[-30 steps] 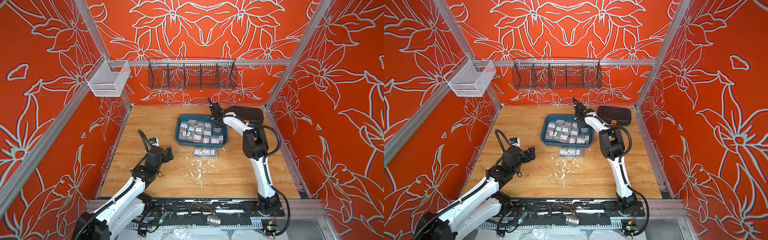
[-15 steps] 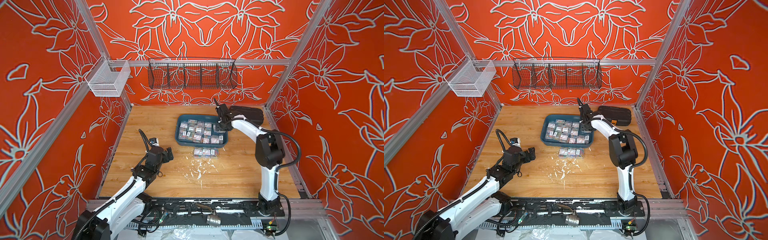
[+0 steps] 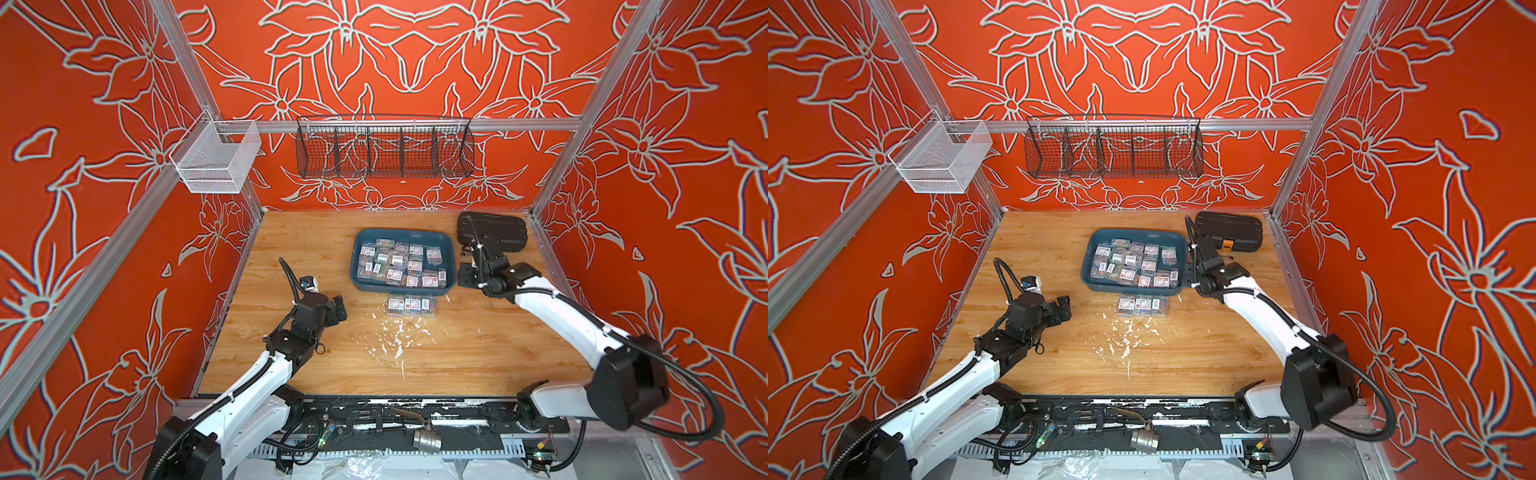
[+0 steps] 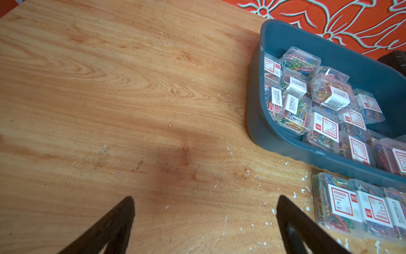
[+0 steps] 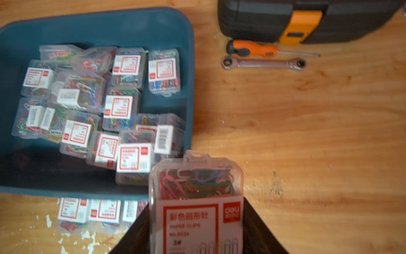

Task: Take the paper clips out of the storage box
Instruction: Place the boxed paper clips at the center of the board.

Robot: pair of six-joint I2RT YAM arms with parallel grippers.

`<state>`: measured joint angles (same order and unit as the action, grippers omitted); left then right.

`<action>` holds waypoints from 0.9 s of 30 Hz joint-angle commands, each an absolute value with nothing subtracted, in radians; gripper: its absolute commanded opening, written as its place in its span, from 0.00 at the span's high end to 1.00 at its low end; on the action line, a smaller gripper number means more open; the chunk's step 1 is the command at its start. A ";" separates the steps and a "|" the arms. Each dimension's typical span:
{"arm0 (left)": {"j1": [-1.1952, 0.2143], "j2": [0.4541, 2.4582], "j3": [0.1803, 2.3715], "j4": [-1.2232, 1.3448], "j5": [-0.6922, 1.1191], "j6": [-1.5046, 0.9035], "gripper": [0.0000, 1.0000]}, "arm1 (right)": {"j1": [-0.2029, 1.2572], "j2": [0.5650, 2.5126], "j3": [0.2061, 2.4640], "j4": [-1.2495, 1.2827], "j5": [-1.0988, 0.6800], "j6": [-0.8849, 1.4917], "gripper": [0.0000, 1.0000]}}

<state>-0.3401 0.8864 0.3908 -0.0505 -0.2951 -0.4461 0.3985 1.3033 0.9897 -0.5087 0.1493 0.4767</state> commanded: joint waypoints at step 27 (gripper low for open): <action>-0.338 0.910 0.411 -0.003 -0.239 -0.389 0.02 | 0.533 1.197 0.538 -0.195 0.026 0.698 0.53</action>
